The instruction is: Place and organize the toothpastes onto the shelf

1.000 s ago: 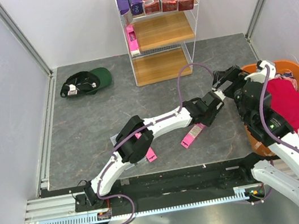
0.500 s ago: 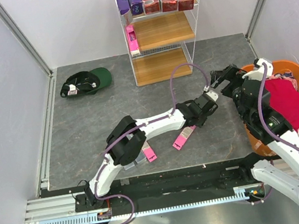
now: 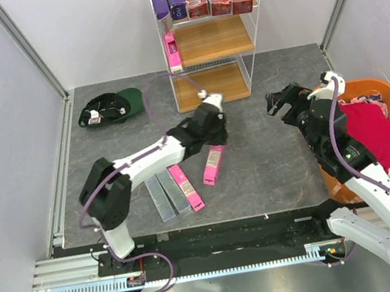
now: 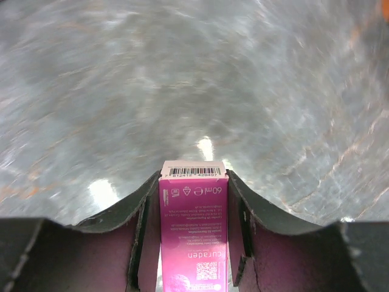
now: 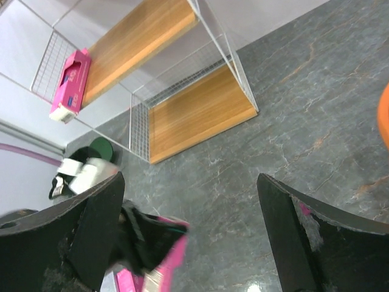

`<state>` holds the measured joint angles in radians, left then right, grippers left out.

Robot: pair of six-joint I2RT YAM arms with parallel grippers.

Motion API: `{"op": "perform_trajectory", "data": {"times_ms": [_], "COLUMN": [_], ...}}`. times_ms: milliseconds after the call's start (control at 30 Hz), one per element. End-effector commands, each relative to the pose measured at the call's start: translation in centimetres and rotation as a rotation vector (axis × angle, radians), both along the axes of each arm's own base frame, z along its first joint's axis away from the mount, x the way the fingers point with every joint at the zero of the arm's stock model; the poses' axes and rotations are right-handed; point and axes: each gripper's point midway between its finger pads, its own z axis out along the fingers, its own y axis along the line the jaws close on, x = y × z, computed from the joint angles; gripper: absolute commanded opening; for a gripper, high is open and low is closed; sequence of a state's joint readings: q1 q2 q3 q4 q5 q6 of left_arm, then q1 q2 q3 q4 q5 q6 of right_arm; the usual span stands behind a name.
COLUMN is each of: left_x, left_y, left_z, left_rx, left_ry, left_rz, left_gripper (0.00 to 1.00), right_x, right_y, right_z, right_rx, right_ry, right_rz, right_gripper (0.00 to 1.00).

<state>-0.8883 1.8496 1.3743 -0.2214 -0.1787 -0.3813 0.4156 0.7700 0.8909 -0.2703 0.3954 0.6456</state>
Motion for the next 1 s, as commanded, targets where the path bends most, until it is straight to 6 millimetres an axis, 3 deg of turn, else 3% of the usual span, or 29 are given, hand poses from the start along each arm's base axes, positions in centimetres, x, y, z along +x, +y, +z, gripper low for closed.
{"op": "perform_trajectory", "data": {"times_ms": [0,67,233,267,300,333,367,433,467,533,733,967], "left_x": [1.4,2.4,1.9,2.7,1.9,2.2,1.9,2.0,1.5,1.2,0.3,-0.4], "left_y": [3.5,5.4,9.5,10.5,11.3,11.7,12.9,14.1,14.7,15.9,18.5,19.5], "left_z": [3.3,4.0,4.3,5.3,4.7,5.6,4.3,5.8,4.7,4.8,4.5,5.2], "left_rx": [-0.247,-0.331,-0.543,-0.606,-0.649,-0.705,-0.719,-0.827,-0.849,-0.896,-1.054,-1.178], "left_ry": [0.038,0.056,0.119,0.093,0.129,0.108,0.128,0.111,0.142,0.132,0.167,0.198], "left_rz": [0.142,0.206,0.312,0.335,0.363,0.37,0.406,0.443,0.479,0.515,0.618,0.638], "left_gripper": [0.33,0.33,0.32,0.32,0.32,0.32,0.32,0.32,0.32,0.32,0.29,0.29], "right_x": [0.4,0.8,1.4,1.2,1.4,1.2,1.3,0.7,0.7,0.2,-2.1,-6.0], "right_y": [1.0,1.7,3.9,4.5,5.0,5.8,6.5,8.5,9.3,11.6,17.4,23.3], "right_z": [1.1,0.0,-2.2,-2.8,-3.1,-3.5,-4.0,-4.3,-5.0,-5.9,-8.6,-9.4], "right_rx": [-0.001,-0.004,0.017,0.012,0.009,0.001,-0.006,-0.02,-0.029,-0.036,-0.074,-0.17], "right_ry": [-0.037,-0.013,0.031,0.041,0.048,0.055,0.062,0.062,0.078,0.093,0.138,0.119], "right_rz": [0.051,0.08,0.149,0.165,0.175,0.19,0.199,0.237,0.251,0.3,0.431,0.544], "right_gripper": [0.98,0.98,0.98,0.98,0.98,0.98,0.98,0.98,0.98,0.98,0.98,0.98]}}
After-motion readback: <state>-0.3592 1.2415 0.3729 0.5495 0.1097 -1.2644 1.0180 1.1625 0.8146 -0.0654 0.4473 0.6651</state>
